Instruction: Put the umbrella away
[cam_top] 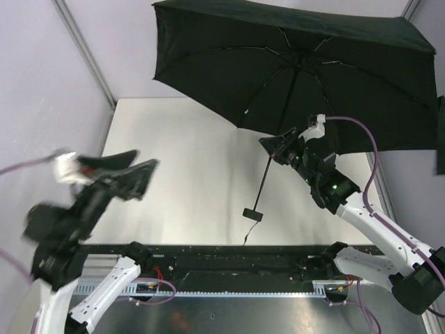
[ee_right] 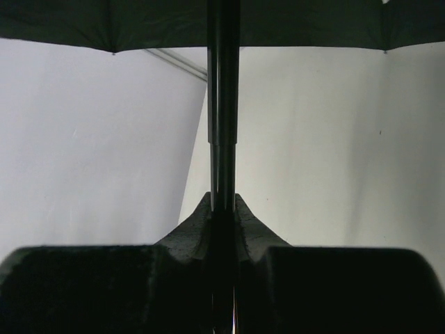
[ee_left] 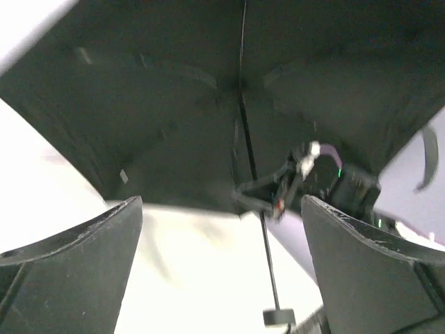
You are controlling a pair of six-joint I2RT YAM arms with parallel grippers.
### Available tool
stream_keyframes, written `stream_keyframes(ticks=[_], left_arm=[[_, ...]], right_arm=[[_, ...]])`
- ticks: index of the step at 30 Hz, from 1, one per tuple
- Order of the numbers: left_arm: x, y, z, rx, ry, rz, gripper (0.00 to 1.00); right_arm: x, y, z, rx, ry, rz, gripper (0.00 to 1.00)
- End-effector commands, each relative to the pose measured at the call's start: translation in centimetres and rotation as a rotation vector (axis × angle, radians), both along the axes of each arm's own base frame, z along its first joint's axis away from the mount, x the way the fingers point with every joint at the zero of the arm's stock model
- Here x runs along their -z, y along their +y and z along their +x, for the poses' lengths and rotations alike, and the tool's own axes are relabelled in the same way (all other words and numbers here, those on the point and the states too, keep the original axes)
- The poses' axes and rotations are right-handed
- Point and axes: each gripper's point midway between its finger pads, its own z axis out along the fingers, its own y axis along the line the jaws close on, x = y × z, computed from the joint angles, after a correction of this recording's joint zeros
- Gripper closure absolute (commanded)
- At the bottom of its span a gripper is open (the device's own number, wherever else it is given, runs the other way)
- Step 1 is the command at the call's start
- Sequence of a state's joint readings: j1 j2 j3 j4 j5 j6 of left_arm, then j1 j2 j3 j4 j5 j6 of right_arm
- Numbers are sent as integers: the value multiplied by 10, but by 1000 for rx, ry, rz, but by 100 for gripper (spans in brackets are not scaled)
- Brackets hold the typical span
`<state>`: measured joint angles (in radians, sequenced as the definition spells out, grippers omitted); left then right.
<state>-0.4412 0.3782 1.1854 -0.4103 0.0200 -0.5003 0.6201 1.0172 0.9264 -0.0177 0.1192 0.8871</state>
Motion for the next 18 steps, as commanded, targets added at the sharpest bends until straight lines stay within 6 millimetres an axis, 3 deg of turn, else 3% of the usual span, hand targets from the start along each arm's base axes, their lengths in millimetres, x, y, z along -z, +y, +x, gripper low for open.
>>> stream_keyframes(ticks=[1,4,8,12,15,18], left_arm=[[114,-104,43,449,472,130,1],[140,-150,48,658,551,101,1],[141,-215,33,820,493,103,1],[158,-275,25,932,514,131,1],[169,-301,22,973,508,152,11],[178,-310,25,968,499,166,21]], right_arm=[[-38,-6,-5,27,-126,86,100],[-33,-3,-9,2,-132,103,100],[-29,5,-14,-50,-139,142,100],[-35,9,-27,-109,-164,190,100],[-40,9,-39,-149,-179,196,100],[-41,2,-49,-160,-184,198,100]])
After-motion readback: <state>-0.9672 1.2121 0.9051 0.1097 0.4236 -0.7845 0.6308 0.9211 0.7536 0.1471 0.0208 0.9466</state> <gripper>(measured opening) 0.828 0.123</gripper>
